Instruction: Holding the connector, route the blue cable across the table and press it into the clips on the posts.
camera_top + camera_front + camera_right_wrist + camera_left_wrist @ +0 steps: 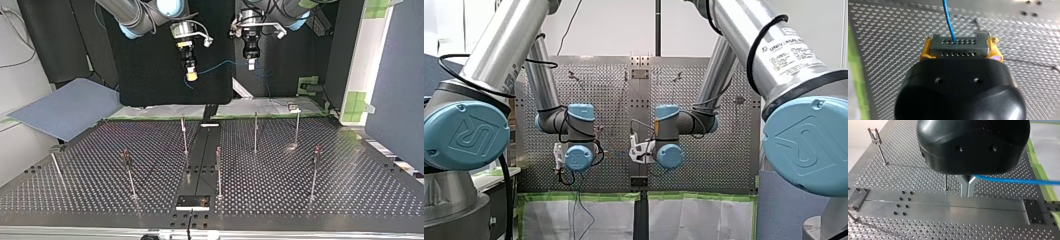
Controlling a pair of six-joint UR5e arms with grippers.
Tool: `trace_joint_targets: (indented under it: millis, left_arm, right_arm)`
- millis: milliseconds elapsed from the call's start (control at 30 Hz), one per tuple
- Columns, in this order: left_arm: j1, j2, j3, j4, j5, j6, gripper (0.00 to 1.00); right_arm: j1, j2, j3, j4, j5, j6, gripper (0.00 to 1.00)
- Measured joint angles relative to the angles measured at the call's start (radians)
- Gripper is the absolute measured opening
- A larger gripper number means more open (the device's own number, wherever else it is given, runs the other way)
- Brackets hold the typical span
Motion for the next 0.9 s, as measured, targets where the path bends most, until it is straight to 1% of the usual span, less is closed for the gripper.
trace_joint_targets:
  millis: [100, 267, 633, 800, 900]
  left_arm:
    - [0.0, 0.0, 0.0, 0.0, 0.0, 0.0, 0.0]
    - [0.0, 0.0, 0.0, 0.0, 0.0, 0.0, 0.0]
    - [-0.003, -0.003, -0.003, -0.003, -0.003, 0.003, 0.0]
    - [-0.035, -0.022, -0.011, -0.035, -0.035, 0.034, 0.0]
    - [-0.053, -0.025, -0.012, -0.058, -0.059, 0.045, 0.0]
  right_arm:
    - [0.002, 0.023, 0.0, 0.013, 0.0, -0.001, 0.0]
    - [0.002, 0.057, 0.0, 0.018, 0.0, -0.001, 0.0]
    - [0.003, 0.066, 0.0, 0.019, 0.0, -0.001, 0.0]
    - [0.003, 0.066, 0.001, 0.019, 0.0, -0.001, 0.0]
    - [0.003, 0.066, 0.0, 0.019, 0.0, -0.001, 0.0]
